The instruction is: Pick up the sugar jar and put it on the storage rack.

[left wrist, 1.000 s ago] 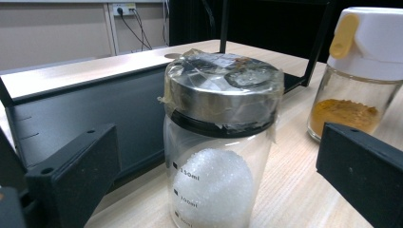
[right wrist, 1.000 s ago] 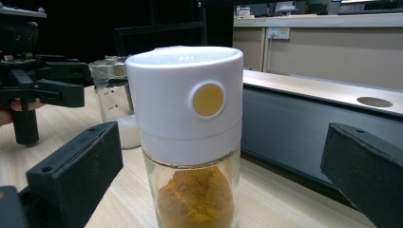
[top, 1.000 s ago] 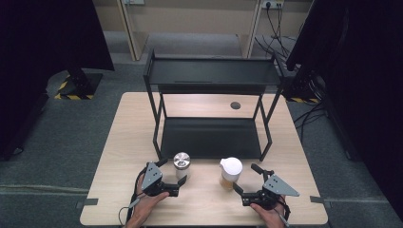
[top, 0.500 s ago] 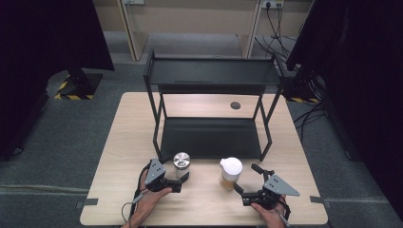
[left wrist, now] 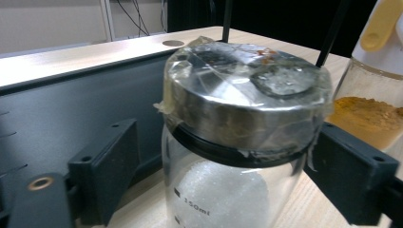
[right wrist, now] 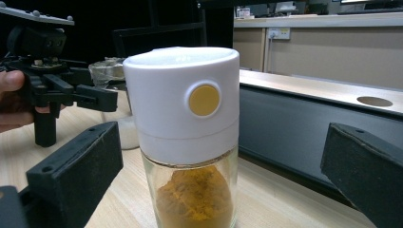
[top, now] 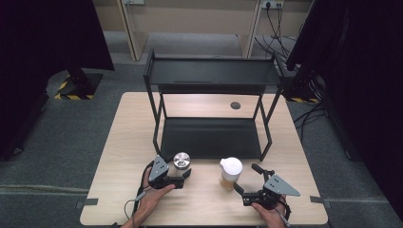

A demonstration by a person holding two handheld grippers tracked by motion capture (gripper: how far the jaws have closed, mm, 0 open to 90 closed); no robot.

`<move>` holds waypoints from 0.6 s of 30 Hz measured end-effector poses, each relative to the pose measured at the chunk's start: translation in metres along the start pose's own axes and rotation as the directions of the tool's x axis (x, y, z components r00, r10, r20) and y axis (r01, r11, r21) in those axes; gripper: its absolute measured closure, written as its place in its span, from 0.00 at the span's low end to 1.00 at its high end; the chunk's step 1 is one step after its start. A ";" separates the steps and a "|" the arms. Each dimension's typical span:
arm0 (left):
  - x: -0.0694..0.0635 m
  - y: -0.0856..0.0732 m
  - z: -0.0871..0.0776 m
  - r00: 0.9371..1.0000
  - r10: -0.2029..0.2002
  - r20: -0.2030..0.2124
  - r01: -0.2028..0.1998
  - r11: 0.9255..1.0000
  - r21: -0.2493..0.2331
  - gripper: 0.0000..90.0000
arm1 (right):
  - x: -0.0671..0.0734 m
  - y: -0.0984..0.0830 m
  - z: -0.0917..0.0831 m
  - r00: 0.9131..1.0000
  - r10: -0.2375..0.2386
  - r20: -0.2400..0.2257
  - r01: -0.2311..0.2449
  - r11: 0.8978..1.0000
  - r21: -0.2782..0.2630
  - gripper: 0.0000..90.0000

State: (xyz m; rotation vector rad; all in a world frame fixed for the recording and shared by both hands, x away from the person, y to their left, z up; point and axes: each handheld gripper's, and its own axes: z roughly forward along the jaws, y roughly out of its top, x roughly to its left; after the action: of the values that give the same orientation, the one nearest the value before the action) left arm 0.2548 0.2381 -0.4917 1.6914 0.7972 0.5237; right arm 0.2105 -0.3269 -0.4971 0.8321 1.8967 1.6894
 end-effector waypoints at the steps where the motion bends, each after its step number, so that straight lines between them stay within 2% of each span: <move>1: 0.000 0.000 0.001 1.000 -0.001 0.000 0.001 1.000 0.002 0.19 | 0.000 0.000 0.000 1.000 0.000 0.000 0.000 1.000 0.001 0.01; 6: 0.002 0.001 0.003 1.000 0.002 0.012 -0.002 1.000 0.009 0.24 | 0.000 0.000 0.000 1.000 0.001 0.000 -0.001 1.000 0.002 0.00; 10: 0.002 0.002 0.005 0.999 0.020 0.028 -0.020 1.000 0.008 0.33 | 0.000 0.000 0.000 1.000 0.001 0.000 -0.001 1.000 0.002 0.01; 18: 0.000 0.003 0.005 0.999 0.033 0.021 -0.033 0.999 0.009 0.34 | 0.000 0.000 0.000 1.000 0.001 -0.002 -0.001 1.000 0.001 0.01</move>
State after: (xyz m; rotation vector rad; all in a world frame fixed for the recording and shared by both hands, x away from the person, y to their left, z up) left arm 0.2590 0.2348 -0.4900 1.7187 0.7586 0.5251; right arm 0.2104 -0.3273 -0.4971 0.8322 1.8985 1.6905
